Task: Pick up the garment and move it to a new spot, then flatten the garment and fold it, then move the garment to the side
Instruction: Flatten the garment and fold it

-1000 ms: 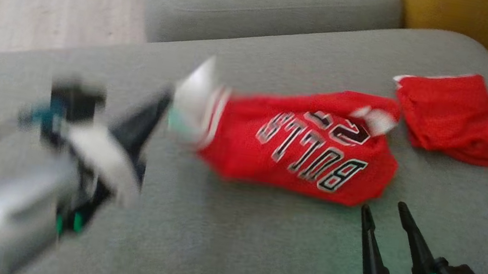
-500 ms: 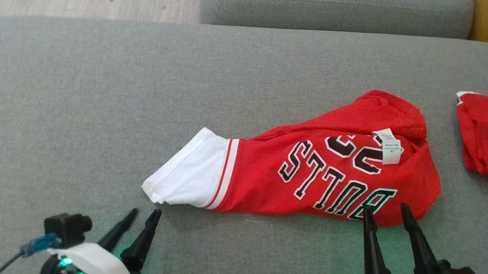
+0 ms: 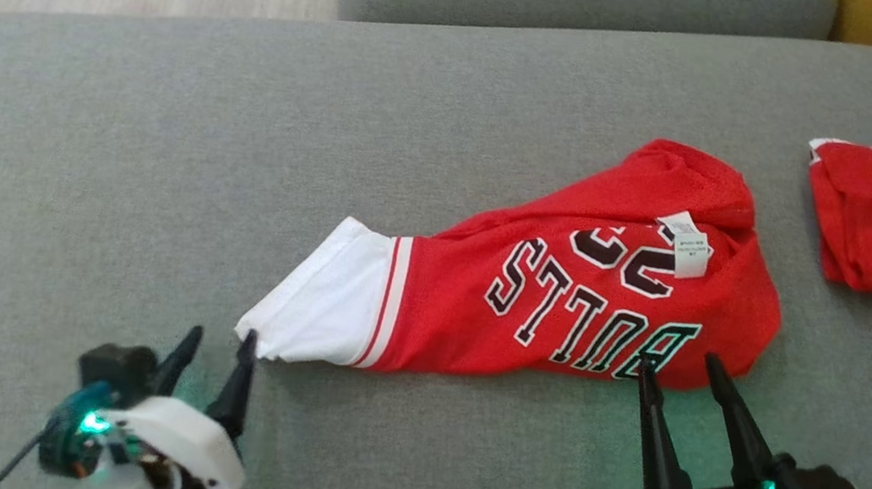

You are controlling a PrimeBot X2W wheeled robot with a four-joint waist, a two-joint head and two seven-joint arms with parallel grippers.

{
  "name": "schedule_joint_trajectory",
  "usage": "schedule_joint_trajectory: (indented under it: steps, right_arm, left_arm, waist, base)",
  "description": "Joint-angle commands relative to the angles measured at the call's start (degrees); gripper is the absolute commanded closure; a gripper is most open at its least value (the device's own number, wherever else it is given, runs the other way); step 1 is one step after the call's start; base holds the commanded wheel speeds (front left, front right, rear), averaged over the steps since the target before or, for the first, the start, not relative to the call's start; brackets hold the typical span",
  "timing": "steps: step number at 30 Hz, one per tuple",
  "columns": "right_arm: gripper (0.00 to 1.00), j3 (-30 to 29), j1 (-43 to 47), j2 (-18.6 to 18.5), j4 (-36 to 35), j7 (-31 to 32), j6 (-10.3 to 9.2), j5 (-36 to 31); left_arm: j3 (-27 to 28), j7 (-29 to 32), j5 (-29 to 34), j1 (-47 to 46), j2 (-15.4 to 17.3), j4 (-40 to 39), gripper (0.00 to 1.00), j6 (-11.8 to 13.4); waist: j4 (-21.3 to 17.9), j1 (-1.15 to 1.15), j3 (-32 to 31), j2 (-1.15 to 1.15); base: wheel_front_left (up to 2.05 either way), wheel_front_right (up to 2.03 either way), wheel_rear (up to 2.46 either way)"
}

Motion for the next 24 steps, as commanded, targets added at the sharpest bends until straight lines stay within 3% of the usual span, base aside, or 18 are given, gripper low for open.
schedule_joint_trajectory:
  steps: [1,9,11,12,13,14,15,16,17,24]
  right_arm:
    - [0.0,1.3,-2.7,-1.0,-1.6,-0.4,0.2,0.3]
    - [0.0,1.1,-3.6,-1.3,-1.5,-0.4,0.2,0.5]
    - [0.0,1.1,-3.7,-1.3,-1.5,-0.4,0.2,0.5]
    - [0.0,1.1,-3.7,-1.2,-1.5,-0.4,0.2,0.5]
    - [0.0,1.1,-3.7,-1.2,-1.4,-0.4,0.2,0.5]
    - [0.0,1.0,-3.7,-1.2,-1.4,-0.4,0.2,0.5]
    - [0.0,1.0,-3.6,-1.2,-1.4,-0.4,0.2,0.5]
    - [0.0,0.9,-3.6,-1.2,-1.4,-0.4,0.2,0.5]
    - [0.0,0.9,-3.5,-1.2,-1.4,-0.4,0.2,0.4]
    - [0.0,0.8,-3.4,-1.7,-1.5,-0.4,0.2,0.1]
  left_arm:
    - [1.0,0.1,0.9,-3.8,0.6,-0.3,0.0,0.4]
    - [-0.1,1.5,0.8,-5.8,-1.6,4.0,0.0,-0.6]
    - [0.2,1.6,0.3,-6.0,-1.9,4.9,0.11,-1.1]
    - [0.3,1.7,0.0,-6.0,-2.0,5.3,0.29,-1.2]
    - [0.4,1.7,-0.4,-6.0,-2.2,5.5,0.35,-1.7]
    - [0.7,1.9,-1.2,-5.8,-2.6,5.6,0.55,-2.4]
    - [0.9,1.9,-1.7,-5.7,-2.8,5.7,0.64,-2.8]
    - [1.1,1.8,-2.0,-5.6,-2.9,5.8,0.86,-3.2]
    - [1.3,1.9,-2.5,-5.5,-3.1,5.9,1.0,-3.8]
    - [1.9,0.7,-2.0,-6.1,-3.0,5.6,1.0,-4.5]
  waist:
    - [-0.6,0.0,0.4,0.0]
    - [-1.9,0.0,1.5,0.0]
    - [-2.1,0.0,1.5,0.0]
    - [-2.1,0.0,1.5,0.0]
    - [-2.2,0.0,1.5,0.0]
    - [-2.2,0.0,1.4,0.0]
    - [-2.2,0.0,1.4,0.0]
    - [-2.2,0.0,1.3,0.0]
    - [-2.2,0.0,1.2,0.0]
    - [-2.0,0.0,1.0,0.0]
  base:
    - [0.0,0.0,0.0]
    - [0.0,0.0,0.0]
    - [0.0,0.0,0.0]
    - [0.0,0.0,0.0]
    - [0.0,0.0,0.0]
    - [0.0,0.0,0.0]
    - [0.0,0.0,0.0]
    - [0.0,0.0,0.0]
    - [0.0,0.0,0.0]
    - [0.0,0.0,0.0]
